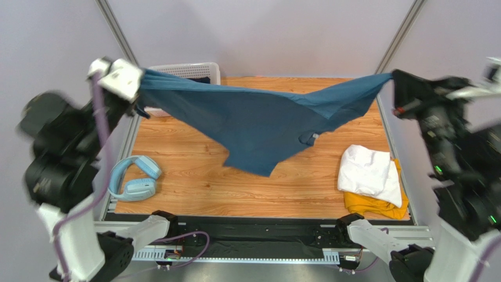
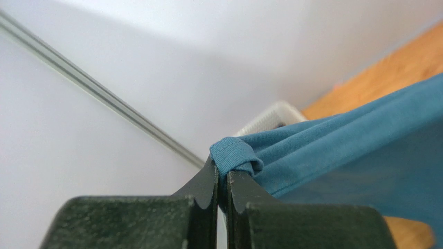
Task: Fold and stack the t-shirts
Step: Flatten out the tshirt
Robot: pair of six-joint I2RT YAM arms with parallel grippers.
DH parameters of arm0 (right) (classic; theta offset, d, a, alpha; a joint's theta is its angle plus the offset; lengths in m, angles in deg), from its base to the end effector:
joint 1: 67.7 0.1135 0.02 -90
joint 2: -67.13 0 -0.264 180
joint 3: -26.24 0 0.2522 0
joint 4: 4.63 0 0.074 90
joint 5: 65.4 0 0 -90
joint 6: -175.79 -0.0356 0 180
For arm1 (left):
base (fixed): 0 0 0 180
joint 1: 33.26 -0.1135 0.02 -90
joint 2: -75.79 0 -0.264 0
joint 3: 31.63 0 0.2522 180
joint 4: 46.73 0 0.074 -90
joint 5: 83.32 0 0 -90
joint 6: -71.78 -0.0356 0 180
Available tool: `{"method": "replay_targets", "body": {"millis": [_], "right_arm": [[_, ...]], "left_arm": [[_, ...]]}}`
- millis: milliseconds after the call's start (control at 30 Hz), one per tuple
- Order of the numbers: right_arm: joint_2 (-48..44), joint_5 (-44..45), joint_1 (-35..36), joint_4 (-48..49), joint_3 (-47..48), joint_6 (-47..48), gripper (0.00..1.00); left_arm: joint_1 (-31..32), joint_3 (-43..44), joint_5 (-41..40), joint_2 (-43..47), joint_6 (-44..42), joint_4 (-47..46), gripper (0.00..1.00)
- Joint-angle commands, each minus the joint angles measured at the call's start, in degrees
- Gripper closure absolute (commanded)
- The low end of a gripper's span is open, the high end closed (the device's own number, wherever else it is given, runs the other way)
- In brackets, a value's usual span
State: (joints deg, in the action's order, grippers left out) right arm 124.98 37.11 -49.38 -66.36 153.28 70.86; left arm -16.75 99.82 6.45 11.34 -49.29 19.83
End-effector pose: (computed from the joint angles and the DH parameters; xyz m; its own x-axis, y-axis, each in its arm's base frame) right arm 0.0755 0.0169 0.5869 0.0926 0.2956 -0.9508 -0.1312 0.9502 0.2826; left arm 0.1096 -0.0323 0.5847 0.1510 0.4935 -0.8565 0.2363 0.8233 0.5160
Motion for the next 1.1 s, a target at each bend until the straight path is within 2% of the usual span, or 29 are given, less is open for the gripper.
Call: {"method": "replay_targets", "body": {"millis": [0,200,433,500,567,600,733,833,867,900,933,967,1000,1067], "right_arm": [[-8.60,-3.27,0.04,1.21,8.79,1.93,1.00],[-12.31,-6.09,0.22,-2.22,19.43,1.14,1.00],[-13.03,-5.05,0.13,-4.67,21.29,0.61,1.00],[-11.27,-2.86,0.31,-5.47,19.02,-0.09,1.00],[-11.00,-1.01,1.09,-4.16,14.37,-0.53,1.00],[-11.17,0.22,1.36,-2.85,8.17,-0.62,1.00],[-9.25,1.73,2.33,1.64,-7.07,-3.50,1.00],[-5.56,-9.92,2.24,1.82,-20.33,-8.85,1.00],[-5.11,-20.93,2.41,2.61,-23.77,-9.49,1.00],[-5.02,-23.39,4.94,3.22,-27.02,-10.10,1.00],[-5.46,-24.02,7.66,3.75,-34.27,-10.28,1.00],[-5.98,-22.90,10.82,3.84,-36.96,-8.02,1.00],[-6.51,-20.88,17.81,2.80,-39.59,-7.30,0.85],[-7.31,-17.89,24.62,2.53,-44.70,-6.51,0.60]], "left_arm": [[-0.08,5.53,7.78,9.85,4.26,7.57,1.00],[-0.16,5.18,13.41,19.08,5.05,13.37,1.00],[-1.48,4.04,15.26,22.96,4.35,17.95,1.00],[-1.48,0.71,14.73,23.49,3.30,17.35,1.00],[-1.48,-5.93,12.98,24.54,2.77,14.20,1.00],[-1.48,-8.68,12.54,24.98,2.42,12.87,1.00],[-1.48,-23.00,12.27,25.60,0.40,6.81,1.00],[-1.48,-29.17,12.27,23.41,0.31,4.16,1.00],[-1.48,-30.84,12.27,22.79,0.05,3.55,1.00],[-1.48,-31.55,12.10,22.26,-0.22,3.37,1.00],[-1.48,-32.77,12.01,21.74,-0.48,3.28,1.00],[-1.48,-33.48,11.83,21.56,-1.09,2.76,1.00],[-1.48,-34.10,11.66,21.55,-1.27,2.58,1.00],[-1.48,-35.94,11.30,21.47,-1.80,1.09,1.00]]}}
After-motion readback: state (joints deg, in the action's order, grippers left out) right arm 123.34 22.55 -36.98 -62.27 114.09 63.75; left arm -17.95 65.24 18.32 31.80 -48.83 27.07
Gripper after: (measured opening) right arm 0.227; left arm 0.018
